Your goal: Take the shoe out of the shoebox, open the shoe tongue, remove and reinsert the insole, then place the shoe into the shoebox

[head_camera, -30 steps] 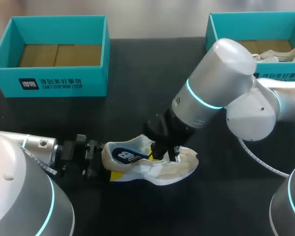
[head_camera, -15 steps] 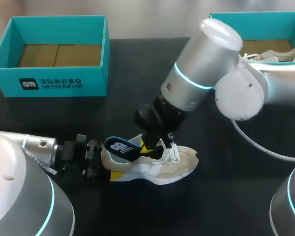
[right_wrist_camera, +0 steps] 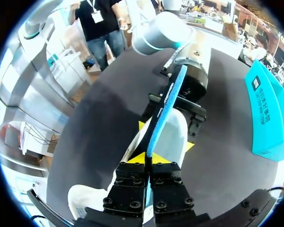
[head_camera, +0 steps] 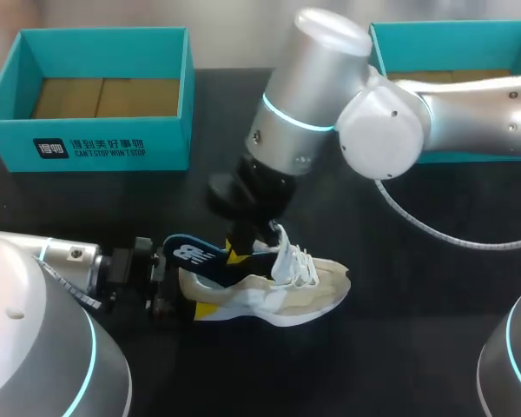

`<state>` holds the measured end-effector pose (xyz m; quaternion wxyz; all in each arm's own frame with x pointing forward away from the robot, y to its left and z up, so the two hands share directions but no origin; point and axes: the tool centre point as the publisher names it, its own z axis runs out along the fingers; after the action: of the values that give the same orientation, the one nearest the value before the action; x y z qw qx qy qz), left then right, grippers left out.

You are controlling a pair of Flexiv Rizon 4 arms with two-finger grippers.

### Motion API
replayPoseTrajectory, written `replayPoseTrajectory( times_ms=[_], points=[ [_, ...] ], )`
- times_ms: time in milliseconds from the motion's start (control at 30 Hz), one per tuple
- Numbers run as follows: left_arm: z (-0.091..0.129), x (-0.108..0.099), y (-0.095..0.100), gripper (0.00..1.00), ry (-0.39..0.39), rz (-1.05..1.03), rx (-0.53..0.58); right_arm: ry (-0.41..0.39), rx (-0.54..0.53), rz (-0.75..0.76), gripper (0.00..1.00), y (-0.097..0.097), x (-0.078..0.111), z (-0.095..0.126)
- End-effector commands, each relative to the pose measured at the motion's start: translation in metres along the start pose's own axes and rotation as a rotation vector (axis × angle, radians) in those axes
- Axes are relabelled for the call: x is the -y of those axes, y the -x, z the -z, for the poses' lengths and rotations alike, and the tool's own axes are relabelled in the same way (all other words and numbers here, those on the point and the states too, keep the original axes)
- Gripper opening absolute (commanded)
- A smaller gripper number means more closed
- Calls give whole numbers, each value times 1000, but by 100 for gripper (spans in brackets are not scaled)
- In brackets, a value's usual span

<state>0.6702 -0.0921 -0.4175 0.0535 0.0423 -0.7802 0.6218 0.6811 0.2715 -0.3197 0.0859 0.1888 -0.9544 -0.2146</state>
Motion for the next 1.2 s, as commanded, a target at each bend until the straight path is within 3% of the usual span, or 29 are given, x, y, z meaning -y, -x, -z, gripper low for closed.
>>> replayPoseTrajectory(
  times_ms=[33, 100, 300, 400, 467, 533, 600, 833, 1200],
  points=[
    [-1, -2, 1, 0, 0, 0, 1, -6, 5, 6, 1, 0, -7, -1],
    [-1, -2, 1, 0, 0, 0, 1, -5, -6, 7, 25, 2, -9, 0],
    [-1, -2, 1, 0, 0, 0, 1, 1, -10, -3, 37, 2, -11, 2],
    [-1, -2, 1, 0, 0, 0, 1, 4, -6, -15, 50, 2, -11, 4],
    [-1, -2, 1, 0, 0, 0, 1, 5, 2, -29, 72, 1, -11, 6],
    [-1, -2, 1, 0, 0, 0, 1, 9, 11, -49, 80, 0, -10, 9],
    [-1, -2, 1, 0, 0, 0, 1, 13, 17, -76, 100, 0, -10, 11],
    [-1, -2, 1, 0, 0, 0, 1, 59, 29, -161, 100, 3, -12, 21],
    [-1, -2, 1, 0, 0, 0, 1, 38, 18, -180, 100, 4, -16, 28]
  ],
)
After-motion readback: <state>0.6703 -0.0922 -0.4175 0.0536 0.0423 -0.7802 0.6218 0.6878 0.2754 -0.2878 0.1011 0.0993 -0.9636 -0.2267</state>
